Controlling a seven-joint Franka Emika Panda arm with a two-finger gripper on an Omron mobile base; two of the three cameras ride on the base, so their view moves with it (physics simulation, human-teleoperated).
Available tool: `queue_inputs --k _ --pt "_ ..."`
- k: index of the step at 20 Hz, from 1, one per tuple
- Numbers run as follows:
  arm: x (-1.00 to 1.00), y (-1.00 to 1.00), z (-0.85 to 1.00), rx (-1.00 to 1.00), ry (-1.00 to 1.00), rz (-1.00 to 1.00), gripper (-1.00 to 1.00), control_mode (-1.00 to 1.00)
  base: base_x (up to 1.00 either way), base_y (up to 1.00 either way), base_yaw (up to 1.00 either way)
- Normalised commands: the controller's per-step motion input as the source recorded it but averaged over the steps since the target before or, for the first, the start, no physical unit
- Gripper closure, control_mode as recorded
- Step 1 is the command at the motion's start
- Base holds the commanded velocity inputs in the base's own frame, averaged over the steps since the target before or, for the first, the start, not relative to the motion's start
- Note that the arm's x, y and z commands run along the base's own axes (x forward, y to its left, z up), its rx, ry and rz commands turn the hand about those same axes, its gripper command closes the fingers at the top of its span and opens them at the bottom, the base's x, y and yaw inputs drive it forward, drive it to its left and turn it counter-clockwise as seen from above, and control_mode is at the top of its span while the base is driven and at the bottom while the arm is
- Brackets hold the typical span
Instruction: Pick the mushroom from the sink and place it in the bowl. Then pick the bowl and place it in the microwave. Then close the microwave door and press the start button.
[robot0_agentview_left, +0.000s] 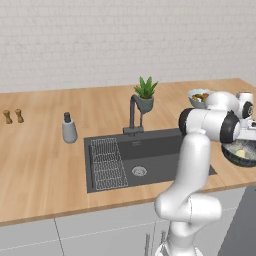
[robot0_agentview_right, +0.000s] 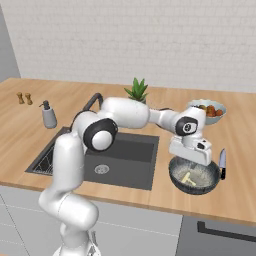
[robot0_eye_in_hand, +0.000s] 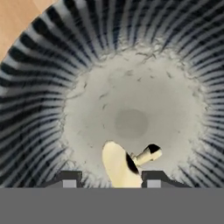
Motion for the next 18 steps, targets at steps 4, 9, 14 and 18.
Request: queue_inputs --k 4,9,14,18 --pt "-0.10 0.06 0.12 0.00 -0.04 0.04 -1.00 -1.00 0.00 0.00 0.00" --pt "-0.90 0.72 0.04 0.00 -0.04 0.21 -1.00 -1.00 0.00 0.00 0.00" --pt "-0.59 0.98 0.10 -0.06 -0.06 0.15 -1.00 -1.00 0.00 0.00 0.00" --pt "0.04 0.51 0.13 -0.08 -0.09 0.11 -1.00 -1.00 0.00 0.00 0.00"
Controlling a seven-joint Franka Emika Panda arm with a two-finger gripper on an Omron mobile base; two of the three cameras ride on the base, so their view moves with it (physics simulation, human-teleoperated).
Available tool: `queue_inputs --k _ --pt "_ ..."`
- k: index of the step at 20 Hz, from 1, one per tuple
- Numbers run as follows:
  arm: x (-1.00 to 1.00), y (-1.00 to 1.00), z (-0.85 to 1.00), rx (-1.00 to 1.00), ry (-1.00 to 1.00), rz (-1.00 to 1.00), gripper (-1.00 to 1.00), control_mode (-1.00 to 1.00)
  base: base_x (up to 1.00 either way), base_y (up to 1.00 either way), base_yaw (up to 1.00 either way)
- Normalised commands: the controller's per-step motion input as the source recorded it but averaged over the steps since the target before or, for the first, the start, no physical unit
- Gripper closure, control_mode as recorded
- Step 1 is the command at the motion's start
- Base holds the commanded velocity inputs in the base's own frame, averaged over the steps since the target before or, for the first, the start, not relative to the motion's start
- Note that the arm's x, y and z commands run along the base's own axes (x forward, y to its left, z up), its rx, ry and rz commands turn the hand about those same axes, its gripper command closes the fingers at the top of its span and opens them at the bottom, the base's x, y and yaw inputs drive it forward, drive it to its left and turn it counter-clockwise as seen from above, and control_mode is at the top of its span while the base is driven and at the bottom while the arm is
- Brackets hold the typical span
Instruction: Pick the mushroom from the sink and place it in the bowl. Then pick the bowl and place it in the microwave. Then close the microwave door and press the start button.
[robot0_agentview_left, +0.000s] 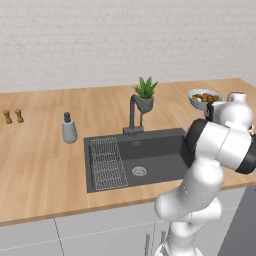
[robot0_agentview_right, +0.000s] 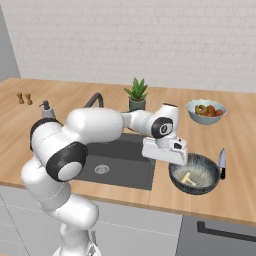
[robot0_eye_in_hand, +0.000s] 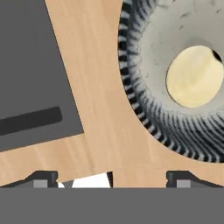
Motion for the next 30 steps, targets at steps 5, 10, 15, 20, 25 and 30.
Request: queue_inputs --k 5,10,15,20,25,30 --pt "0.57 -0.04 0.00 -0.04 -0.04 0.15 -1.00 -1.00 0.00 0.00 0.00" --pt "0.16 -0.23 0.00 -0.02 -0.10 0.17 -1.00 -1.00 0.00 0.00 0.00" --pt "0.04 -0.15 -0.12 -0.02 -0.05 0.19 -1.00 -1.00 0.00 0.00 0.00" --pt "0.38 0.00 -0.43 -0.04 0.00 0.18 -1.00 -1.00 0.00 0.00 0.00" --pt "0.10 -0.07 -0.13 -0.01 0.00 0.16 -1.00 -1.00 0.00 0.00 0.00" --pt "0.00 -0.15 -0.08 -0.01 0.00 0.14 -1.00 -1.00 0.00 0.00 0.00"
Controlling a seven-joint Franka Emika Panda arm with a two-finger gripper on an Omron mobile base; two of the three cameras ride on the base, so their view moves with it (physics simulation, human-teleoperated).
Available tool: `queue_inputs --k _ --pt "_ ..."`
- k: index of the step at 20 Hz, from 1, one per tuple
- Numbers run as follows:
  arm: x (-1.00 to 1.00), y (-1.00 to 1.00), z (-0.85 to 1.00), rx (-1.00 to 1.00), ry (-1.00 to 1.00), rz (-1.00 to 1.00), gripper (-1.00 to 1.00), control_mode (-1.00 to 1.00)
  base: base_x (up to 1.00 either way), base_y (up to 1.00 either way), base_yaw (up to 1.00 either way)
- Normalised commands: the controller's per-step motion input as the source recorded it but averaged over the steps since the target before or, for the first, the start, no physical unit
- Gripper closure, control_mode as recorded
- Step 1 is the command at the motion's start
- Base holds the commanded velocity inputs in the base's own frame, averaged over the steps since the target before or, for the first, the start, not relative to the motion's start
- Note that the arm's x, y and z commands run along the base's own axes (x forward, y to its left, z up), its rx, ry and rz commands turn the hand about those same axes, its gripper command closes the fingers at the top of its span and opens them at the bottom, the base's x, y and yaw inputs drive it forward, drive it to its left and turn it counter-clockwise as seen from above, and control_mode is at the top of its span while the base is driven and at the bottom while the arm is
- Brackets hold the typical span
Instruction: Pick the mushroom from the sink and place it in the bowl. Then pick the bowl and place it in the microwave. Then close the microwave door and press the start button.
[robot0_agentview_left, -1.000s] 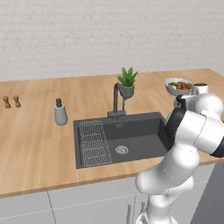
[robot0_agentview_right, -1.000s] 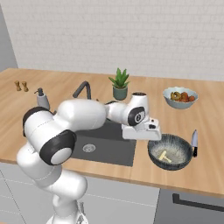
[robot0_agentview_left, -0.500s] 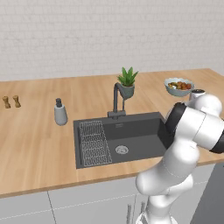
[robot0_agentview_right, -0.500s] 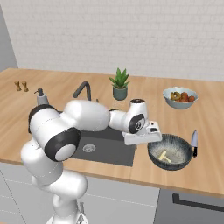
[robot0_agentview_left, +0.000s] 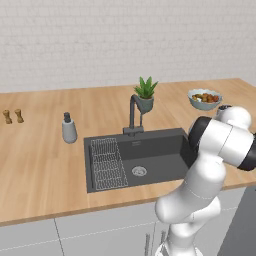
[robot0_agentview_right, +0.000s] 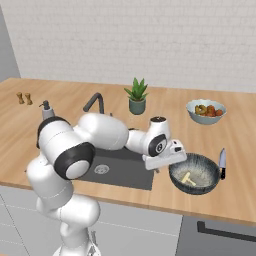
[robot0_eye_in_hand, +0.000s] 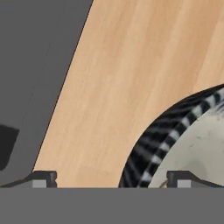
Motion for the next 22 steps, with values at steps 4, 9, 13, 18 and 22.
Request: queue_inputs --k 4,9,13,18,22 --pt "0.00 -0.18 -0.09 -0.01 0.00 0.12 -1.00 -1.00 0.00 0.00 0.00" --pt "0.09 -0.11 -0.26 -0.02 0.00 0.10 -1.00 -1.00 0.00 0.00 0.00" --pt "0.03 -0.09 -0.25 0.00 0.00 0.06 -1.00 -1.00 0.00 0.00 0.00" --pt "0.00 -0.06 -0.16 0.00 0.03 0.01 1.00 -1.00 0.00 0.00 0.00" --pt "0.00 0.01 -0.02 -0.01 0.06 0.00 1.00 -1.00 0.00 0.00 0.00"
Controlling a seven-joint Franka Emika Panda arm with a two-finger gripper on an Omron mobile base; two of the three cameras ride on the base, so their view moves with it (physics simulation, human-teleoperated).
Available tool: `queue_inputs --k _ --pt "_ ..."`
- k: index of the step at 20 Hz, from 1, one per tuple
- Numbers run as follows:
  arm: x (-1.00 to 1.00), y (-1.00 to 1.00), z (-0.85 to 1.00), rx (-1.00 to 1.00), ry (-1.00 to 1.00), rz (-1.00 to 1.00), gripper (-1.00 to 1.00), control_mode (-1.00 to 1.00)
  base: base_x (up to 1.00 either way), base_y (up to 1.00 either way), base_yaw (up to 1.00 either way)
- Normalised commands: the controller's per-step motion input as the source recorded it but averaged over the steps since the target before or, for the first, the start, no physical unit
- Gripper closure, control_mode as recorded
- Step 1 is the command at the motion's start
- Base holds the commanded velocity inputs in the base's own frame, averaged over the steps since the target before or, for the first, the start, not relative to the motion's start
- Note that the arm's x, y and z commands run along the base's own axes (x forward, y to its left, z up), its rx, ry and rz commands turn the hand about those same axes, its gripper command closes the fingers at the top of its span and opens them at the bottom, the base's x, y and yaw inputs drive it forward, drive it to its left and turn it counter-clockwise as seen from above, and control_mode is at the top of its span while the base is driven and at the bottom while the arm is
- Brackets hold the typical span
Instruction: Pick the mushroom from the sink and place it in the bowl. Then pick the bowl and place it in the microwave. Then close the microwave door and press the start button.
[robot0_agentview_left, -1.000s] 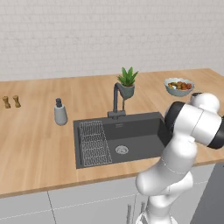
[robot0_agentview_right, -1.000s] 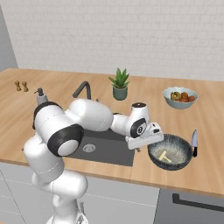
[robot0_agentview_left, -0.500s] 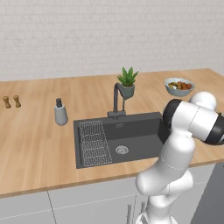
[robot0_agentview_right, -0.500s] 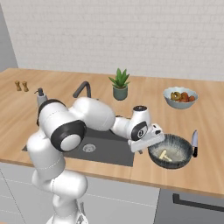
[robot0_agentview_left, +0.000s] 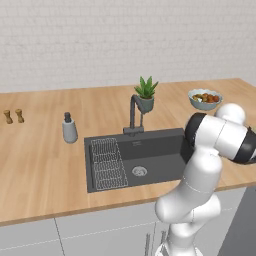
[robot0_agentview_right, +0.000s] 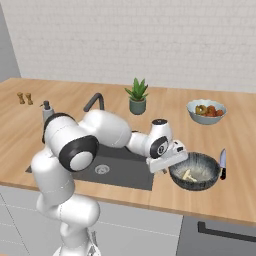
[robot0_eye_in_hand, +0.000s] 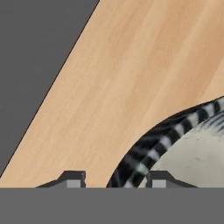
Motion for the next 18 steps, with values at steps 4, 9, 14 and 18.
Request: queue_inputs --k 4,9,14,18 --pt "-0.16 0.00 0.04 0.00 0.00 0.06 1.00 -1.00 0.00 0.00 0.00" --pt "-0.58 0.11 0.79 0.00 0.00 0.12 1.00 -1.00 0.00 0.00 0.00" --pt "-0.69 0.30 1.00 -0.04 0.00 0.21 1.00 -1.00 0.00 0.00 0.00" --pt "-0.68 0.44 1.00 -0.04 -0.01 0.21 1.00 -1.00 0.00 0.00 0.00"
